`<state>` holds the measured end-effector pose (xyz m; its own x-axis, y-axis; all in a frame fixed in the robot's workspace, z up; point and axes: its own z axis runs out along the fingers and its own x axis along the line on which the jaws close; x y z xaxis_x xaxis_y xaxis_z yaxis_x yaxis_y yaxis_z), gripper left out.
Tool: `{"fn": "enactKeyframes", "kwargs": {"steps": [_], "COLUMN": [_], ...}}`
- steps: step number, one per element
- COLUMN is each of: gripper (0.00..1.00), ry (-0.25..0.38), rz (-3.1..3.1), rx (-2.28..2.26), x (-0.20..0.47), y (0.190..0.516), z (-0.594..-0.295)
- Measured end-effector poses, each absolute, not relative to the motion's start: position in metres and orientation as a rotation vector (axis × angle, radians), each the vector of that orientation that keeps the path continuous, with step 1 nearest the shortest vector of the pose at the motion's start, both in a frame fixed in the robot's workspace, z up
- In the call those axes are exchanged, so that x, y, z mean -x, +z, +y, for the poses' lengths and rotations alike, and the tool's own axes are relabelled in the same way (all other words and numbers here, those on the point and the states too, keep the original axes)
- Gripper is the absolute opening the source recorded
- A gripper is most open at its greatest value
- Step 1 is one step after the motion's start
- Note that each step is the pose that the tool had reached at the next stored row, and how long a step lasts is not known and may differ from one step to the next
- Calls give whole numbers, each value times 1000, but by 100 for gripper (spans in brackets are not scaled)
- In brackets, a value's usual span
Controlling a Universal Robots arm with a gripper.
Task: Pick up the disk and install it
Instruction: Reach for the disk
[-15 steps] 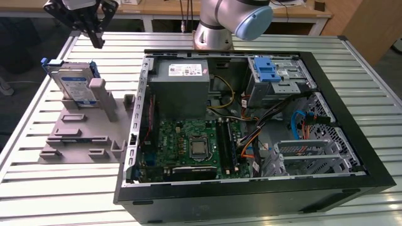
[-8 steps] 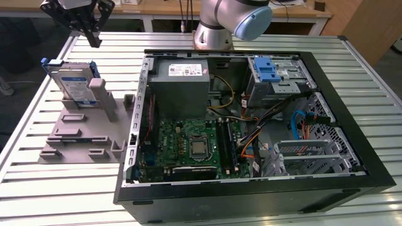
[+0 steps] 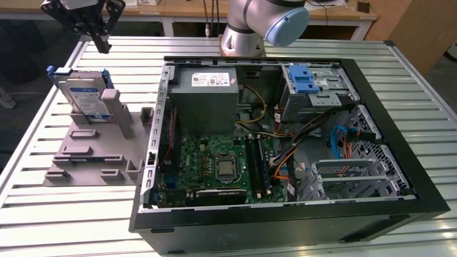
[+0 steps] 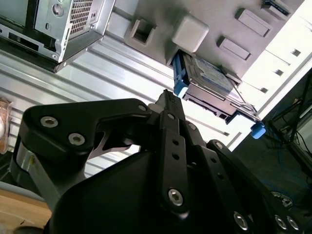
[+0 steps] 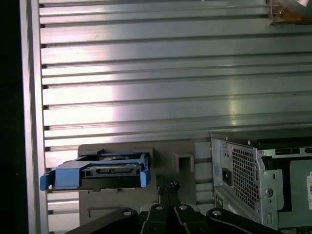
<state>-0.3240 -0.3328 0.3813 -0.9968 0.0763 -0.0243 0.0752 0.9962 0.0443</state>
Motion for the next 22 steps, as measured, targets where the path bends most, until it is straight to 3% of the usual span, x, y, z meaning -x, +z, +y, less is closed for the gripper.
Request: {"fn": "enactKeyframes", "kwargs": {"steps": [22], "gripper": [11], "ry": [66], "rz": [3144], "rx": [-121], "x": [357], "y": [379], "z": [-326]}}
